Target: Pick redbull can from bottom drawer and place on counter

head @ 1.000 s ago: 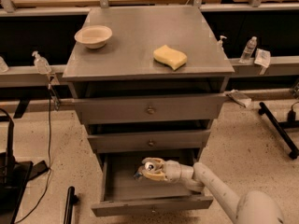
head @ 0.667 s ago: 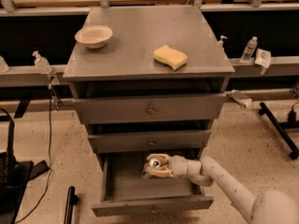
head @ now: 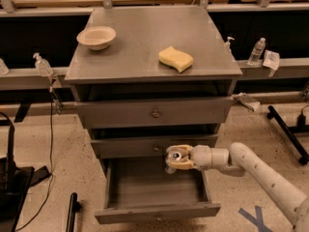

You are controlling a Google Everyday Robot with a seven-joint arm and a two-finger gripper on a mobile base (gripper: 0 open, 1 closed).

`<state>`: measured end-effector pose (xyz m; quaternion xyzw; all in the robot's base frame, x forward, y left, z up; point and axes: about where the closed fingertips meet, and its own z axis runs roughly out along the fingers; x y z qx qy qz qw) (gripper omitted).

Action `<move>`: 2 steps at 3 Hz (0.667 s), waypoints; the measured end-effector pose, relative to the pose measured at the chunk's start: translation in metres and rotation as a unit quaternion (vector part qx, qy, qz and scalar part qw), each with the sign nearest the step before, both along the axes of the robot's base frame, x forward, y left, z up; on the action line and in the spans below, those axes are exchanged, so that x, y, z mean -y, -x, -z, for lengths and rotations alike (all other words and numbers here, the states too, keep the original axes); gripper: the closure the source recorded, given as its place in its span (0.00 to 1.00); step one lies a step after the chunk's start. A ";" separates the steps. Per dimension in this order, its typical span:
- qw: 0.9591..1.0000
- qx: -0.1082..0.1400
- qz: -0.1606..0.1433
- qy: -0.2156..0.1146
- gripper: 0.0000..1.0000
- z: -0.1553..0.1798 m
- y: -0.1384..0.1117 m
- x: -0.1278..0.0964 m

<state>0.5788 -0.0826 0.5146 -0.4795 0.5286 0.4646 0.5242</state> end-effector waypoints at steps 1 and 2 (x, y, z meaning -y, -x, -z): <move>0.999 0.022 -0.001 0.047 1.00 -0.044 -0.016 0.009; 0.999 0.022 -0.001 0.047 1.00 -0.044 -0.016 0.009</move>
Offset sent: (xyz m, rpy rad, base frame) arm 0.0128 -0.0078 0.0327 -0.0789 -0.0311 -0.0005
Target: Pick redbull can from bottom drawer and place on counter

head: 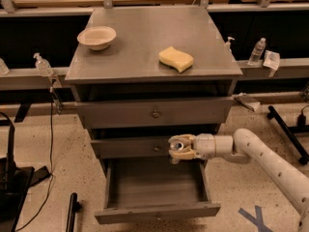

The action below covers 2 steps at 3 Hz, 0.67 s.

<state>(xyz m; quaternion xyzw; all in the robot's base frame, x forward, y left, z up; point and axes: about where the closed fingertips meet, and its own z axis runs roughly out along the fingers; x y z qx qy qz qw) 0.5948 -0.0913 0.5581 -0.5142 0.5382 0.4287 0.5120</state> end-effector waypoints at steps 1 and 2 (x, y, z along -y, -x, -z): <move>0.999 0.015 0.037 -0.015 1.00 -0.023 -0.007 0.013; 0.997 0.035 0.072 -0.001 1.00 -0.082 -0.003 0.032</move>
Offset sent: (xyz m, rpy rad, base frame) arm -0.0022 -0.0566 0.1359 -0.0110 -0.1133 -0.2257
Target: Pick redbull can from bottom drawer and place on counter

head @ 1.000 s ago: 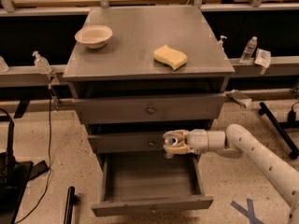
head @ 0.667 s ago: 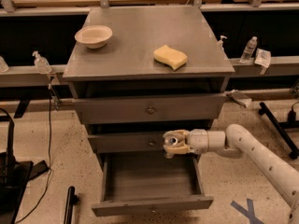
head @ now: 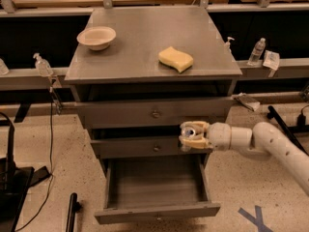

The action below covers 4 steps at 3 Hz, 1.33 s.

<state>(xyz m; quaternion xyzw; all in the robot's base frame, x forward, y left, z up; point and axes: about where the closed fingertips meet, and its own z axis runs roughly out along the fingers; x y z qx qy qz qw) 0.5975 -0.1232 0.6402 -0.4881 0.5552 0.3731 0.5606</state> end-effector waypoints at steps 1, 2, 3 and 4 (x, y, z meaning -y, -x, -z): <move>0.999 0.004 -0.012 0.037 1.00 -0.053 0.003 0.002; 0.997 0.002 -0.049 0.057 1.00 -0.119 -0.005 -0.005; 0.995 0.009 -0.072 0.066 1.00 -0.170 -0.015 -0.006; 0.994 0.015 -0.079 0.069 1.00 -0.221 -0.023 -0.001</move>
Offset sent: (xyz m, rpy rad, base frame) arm 0.0113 0.0024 0.1693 -0.1403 -0.0040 0.1500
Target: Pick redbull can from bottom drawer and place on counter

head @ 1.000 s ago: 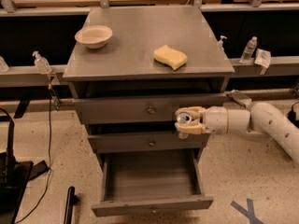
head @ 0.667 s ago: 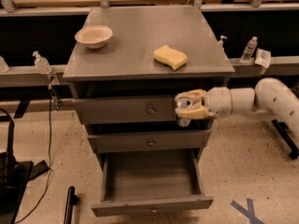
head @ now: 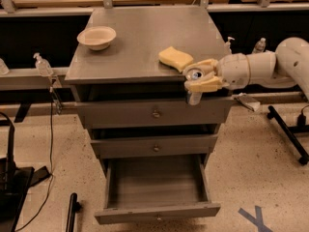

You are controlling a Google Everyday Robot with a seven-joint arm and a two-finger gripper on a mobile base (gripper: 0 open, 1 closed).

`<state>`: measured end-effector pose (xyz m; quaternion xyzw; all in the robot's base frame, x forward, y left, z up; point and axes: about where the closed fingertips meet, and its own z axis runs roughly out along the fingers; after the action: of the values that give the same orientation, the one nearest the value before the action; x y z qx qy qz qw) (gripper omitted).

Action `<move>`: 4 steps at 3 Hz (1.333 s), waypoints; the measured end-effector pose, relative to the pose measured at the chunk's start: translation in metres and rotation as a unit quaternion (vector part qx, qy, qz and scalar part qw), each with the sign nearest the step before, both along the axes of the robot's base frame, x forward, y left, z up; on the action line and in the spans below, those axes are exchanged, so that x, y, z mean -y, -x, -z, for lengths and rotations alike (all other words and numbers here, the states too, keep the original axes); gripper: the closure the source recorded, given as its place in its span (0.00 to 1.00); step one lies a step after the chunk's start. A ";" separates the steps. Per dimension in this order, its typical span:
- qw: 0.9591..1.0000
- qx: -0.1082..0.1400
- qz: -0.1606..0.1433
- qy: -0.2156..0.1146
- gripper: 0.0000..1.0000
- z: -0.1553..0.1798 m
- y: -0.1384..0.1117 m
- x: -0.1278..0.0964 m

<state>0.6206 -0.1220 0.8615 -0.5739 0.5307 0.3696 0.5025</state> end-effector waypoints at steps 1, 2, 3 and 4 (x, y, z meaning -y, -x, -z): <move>0.999 0.004 0.012 -0.037 1.00 -0.055 -0.004 0.012; 0.996 0.006 0.046 -0.076 1.00 -0.081 -0.011 0.028; 0.991 0.001 0.089 -0.096 1.00 -0.096 -0.031 0.041; 0.983 -0.021 0.158 -0.096 1.00 -0.106 -0.072 0.057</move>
Offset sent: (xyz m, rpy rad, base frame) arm 0.0196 -0.0576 0.1135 0.2454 -0.0205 -0.1894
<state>0.6924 -0.1785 0.9672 -0.4245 0.5871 0.3469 0.5956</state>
